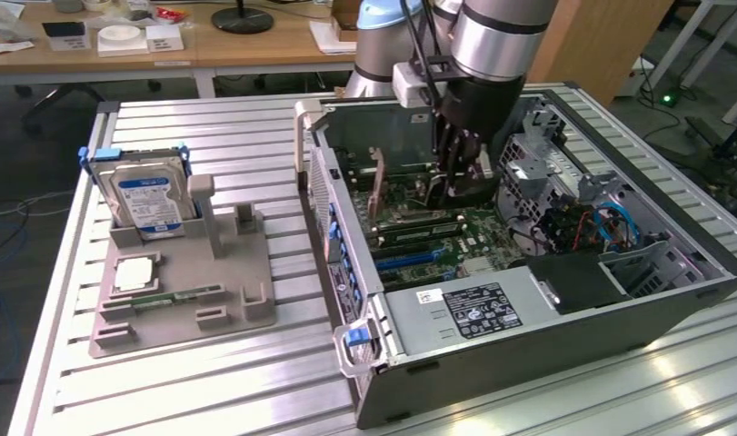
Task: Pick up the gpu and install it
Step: 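Insert the gpu into the slot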
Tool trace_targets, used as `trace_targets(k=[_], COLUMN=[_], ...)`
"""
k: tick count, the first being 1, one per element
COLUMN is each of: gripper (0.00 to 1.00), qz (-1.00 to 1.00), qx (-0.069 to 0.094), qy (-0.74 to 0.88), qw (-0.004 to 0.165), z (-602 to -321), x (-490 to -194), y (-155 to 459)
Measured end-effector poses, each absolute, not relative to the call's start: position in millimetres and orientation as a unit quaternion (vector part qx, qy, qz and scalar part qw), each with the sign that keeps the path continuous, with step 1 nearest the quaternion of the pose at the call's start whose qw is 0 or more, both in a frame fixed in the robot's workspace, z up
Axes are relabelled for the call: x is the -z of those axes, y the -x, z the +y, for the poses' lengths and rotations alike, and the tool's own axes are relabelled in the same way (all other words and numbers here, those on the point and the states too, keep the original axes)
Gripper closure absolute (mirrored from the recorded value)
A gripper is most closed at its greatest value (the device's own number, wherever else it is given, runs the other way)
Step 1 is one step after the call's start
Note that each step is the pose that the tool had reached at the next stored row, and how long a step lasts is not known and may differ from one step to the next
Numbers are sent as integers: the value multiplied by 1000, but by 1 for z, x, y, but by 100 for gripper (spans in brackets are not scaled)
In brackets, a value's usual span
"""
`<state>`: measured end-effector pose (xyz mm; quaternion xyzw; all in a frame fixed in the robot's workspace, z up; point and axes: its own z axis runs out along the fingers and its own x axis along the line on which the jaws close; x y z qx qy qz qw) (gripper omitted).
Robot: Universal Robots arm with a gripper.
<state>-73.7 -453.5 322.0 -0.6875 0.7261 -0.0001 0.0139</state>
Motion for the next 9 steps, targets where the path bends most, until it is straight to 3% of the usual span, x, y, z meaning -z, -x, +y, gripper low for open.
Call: trace_targets(k=[9], gripper=[73], qz=[726], qx=[0], qy=[687], qw=[14], z=[-458], x=[-311], y=[74])
